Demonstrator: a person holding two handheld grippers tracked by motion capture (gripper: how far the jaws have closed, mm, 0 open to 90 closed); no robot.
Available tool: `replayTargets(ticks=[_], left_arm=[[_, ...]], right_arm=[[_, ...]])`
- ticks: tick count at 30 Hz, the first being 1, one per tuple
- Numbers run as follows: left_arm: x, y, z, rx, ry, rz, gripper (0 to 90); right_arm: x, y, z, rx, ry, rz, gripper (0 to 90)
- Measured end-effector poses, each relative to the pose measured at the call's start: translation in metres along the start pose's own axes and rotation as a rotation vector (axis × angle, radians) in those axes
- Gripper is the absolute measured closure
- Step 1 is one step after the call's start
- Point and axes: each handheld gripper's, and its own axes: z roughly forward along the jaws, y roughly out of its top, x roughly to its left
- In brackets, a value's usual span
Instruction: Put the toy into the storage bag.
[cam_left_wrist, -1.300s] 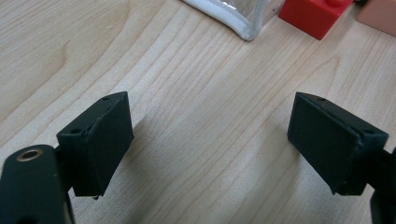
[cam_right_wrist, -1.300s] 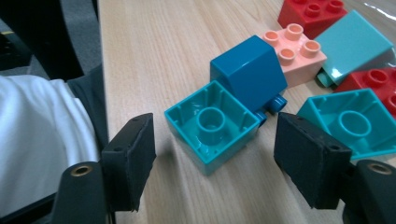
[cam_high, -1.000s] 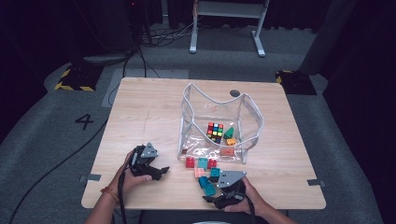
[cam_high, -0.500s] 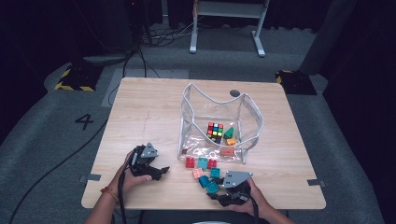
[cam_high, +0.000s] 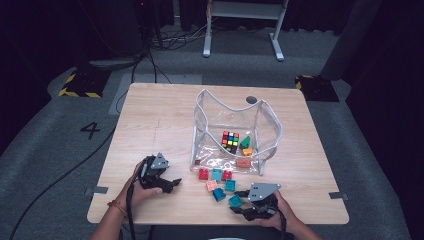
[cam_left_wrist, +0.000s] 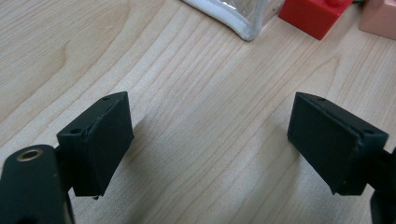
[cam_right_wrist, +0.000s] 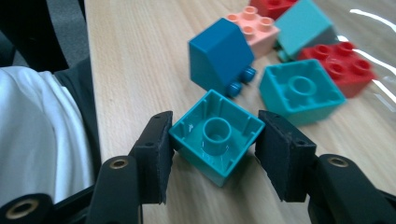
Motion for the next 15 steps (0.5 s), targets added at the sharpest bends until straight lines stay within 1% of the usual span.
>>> replayTargets(ticks=[3,7,10,12,13,14,15], left_arm=[[0.000,0.000,0.000,0.000,0.000,0.001,14.3],[0.000,0.000,0.000,0.000,0.000,0.001,14.3],[0.000,0.000,-0.001,-0.001,0.012,0.011,14.3],[0.000,0.000,-0.001,-0.001,0.012,0.011,14.3],[0.000,0.000,-0.001,-0.001,0.012,0.010,14.3],[0.000,0.000,0.000,-0.001,0.002,0.001,14.3],[0.000,0.000,0.000,-0.001,0.001,0.000,14.3]], right_arm=[[-0.005,-0.004,-0.008,-0.003,-0.015,-0.002,48.0],[-0.013,-0.011,-0.021,-0.019,-0.023,0.030,48.1],[-0.019,-0.015,-0.030,-0.007,-0.051,0.031,48.1],[-0.023,-0.018,-0.036,-0.009,-0.067,0.047,48.0],[-0.026,-0.020,-0.040,-0.015,-0.079,0.046,48.1],[-0.028,-0.021,-0.043,-0.017,-0.088,0.057,48.1],[-0.031,-0.023,-0.047,-0.018,-0.098,0.064,48.1]])
